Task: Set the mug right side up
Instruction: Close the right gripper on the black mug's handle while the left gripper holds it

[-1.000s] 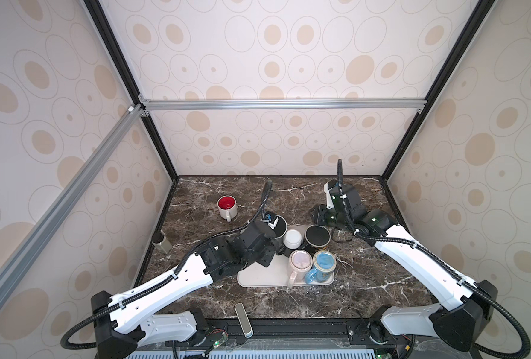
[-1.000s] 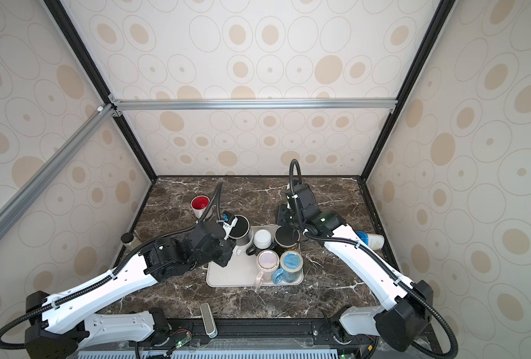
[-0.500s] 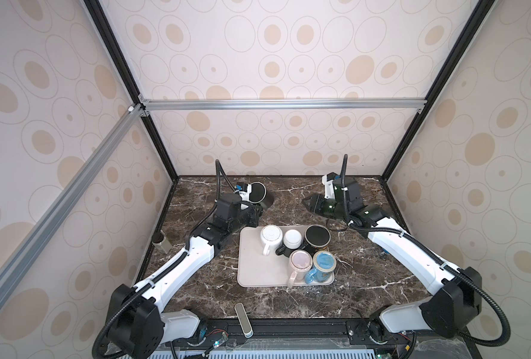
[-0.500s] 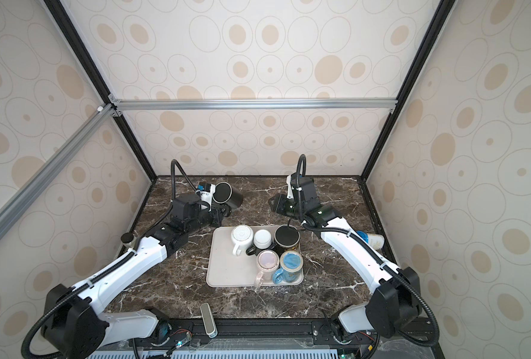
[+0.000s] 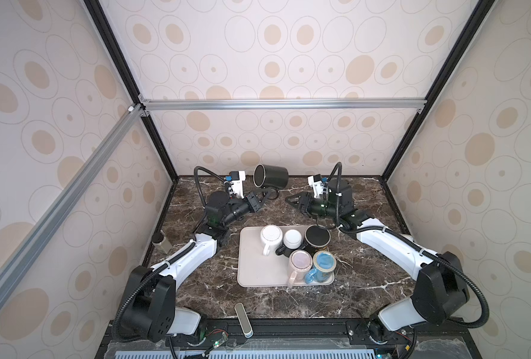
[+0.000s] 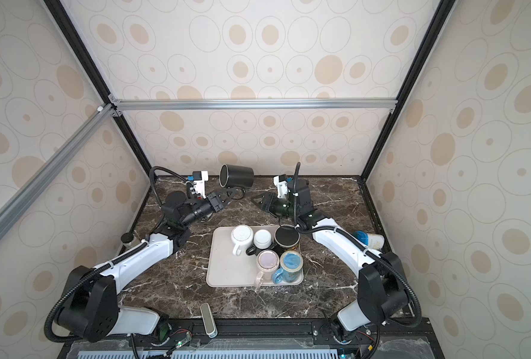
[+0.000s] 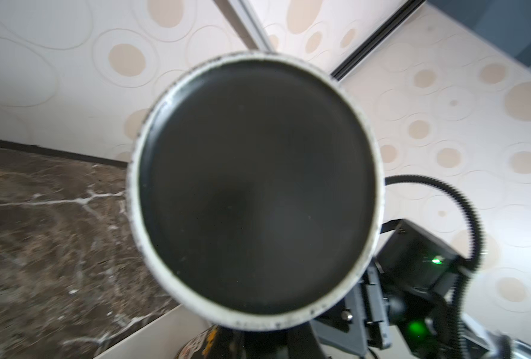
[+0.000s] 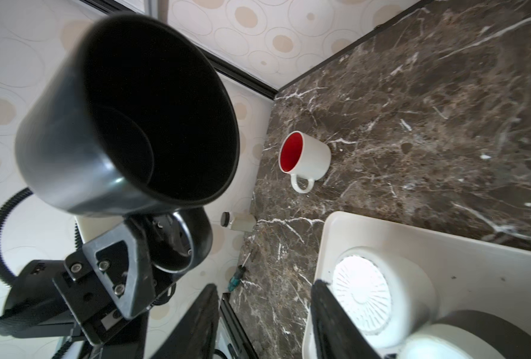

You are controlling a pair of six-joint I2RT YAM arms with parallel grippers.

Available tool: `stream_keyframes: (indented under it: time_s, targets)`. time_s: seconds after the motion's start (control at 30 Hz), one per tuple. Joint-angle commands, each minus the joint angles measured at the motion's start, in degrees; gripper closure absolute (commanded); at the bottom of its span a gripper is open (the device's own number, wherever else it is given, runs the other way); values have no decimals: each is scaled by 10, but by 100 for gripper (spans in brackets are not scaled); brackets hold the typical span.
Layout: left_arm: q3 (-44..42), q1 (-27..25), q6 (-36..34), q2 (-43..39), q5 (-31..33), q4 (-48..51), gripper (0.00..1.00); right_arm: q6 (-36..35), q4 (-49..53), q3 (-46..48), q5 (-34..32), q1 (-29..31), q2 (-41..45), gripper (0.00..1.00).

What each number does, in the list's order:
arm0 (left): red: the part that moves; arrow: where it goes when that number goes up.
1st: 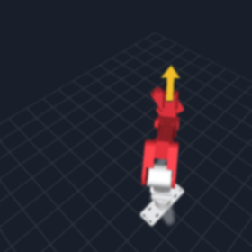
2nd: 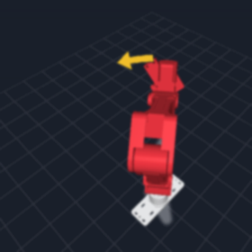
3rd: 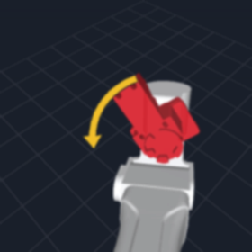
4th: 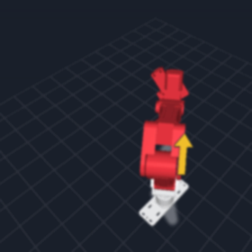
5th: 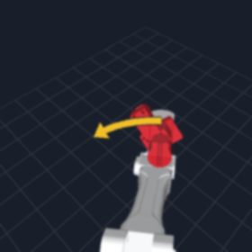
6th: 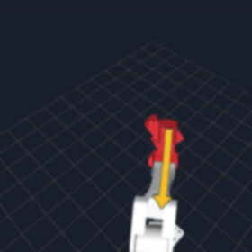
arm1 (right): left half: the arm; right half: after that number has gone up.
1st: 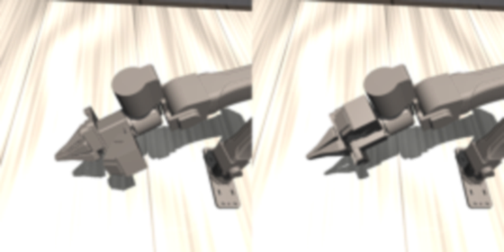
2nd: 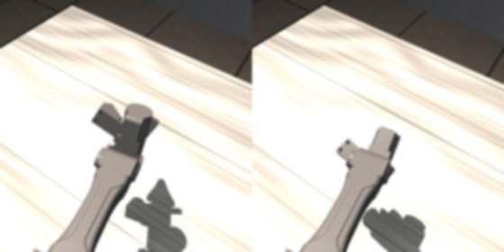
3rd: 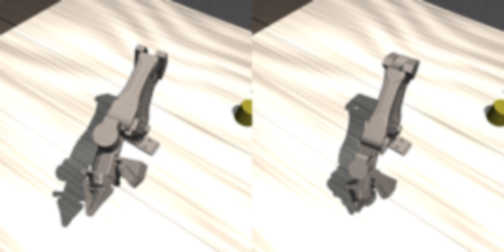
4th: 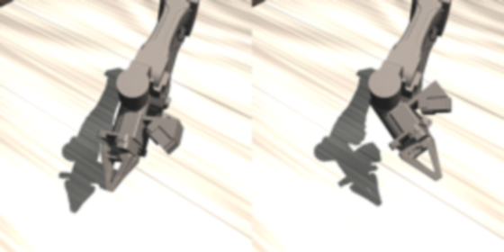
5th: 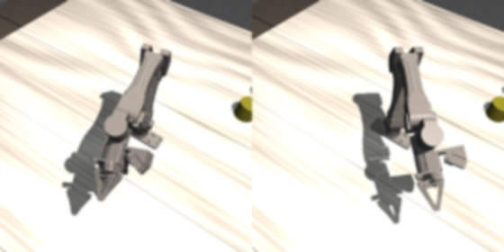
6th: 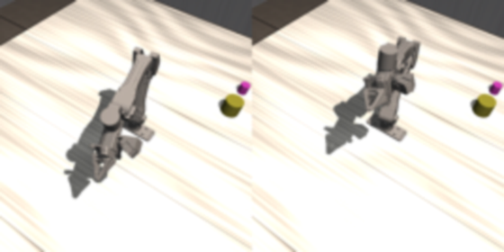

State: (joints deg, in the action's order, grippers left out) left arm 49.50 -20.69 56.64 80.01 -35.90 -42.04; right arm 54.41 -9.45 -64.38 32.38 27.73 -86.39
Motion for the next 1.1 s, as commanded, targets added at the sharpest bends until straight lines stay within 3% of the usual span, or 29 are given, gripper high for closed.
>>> stream_keyframes:
  time_s: [0.0,0.33,0.53,1.07]
  targets:
    - [1,3,96,7,-39,-183,100,72,-134,17,63,0,-13,49]
    - [-17,3,116,-16,-27,-206,100,128,-254,46,104,0,-21,49]
    - [-18,3,159,-7,-47,-269,100,149,-304,53,109,0,-21,49]
    - [-38,-10,183,0,-49,-311,100,200,-379,28,105,0,-55,57]
